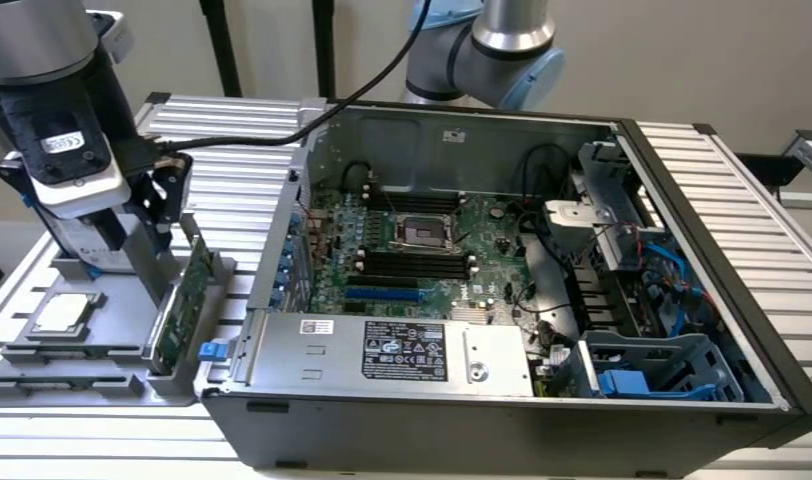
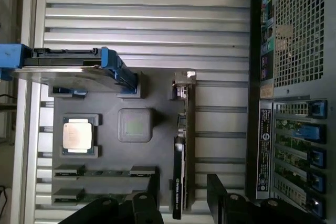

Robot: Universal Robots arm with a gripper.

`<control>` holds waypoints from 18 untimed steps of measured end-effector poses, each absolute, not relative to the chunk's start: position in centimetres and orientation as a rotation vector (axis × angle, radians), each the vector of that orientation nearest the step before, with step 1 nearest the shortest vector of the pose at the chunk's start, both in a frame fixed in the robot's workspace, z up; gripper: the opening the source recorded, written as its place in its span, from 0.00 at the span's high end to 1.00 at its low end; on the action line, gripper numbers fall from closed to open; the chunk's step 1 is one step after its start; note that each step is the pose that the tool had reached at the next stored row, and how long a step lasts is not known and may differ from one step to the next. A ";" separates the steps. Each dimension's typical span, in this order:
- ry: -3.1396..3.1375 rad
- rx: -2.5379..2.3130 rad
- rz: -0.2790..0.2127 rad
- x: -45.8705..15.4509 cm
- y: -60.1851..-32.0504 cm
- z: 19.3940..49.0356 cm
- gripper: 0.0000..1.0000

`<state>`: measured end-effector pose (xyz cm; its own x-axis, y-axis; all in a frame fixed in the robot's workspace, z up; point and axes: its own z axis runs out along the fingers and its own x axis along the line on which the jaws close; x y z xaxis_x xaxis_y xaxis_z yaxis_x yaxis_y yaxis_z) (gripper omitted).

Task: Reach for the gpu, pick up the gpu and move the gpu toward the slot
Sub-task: 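Pick up the gpu and move the gpu toward the slot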

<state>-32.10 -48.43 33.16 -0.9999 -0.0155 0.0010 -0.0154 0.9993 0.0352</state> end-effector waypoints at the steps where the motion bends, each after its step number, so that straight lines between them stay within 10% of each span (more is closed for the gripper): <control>1: -3.140 0.024 -0.055 -32.1 -48.4 33.0 0.52; 18: -3.141 0.024 -0.055 -32.1 -48.6 29.9 0.52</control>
<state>-32.10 -48.57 29.89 -0.9999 -0.0154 0.0002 -0.0154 0.9993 0.0352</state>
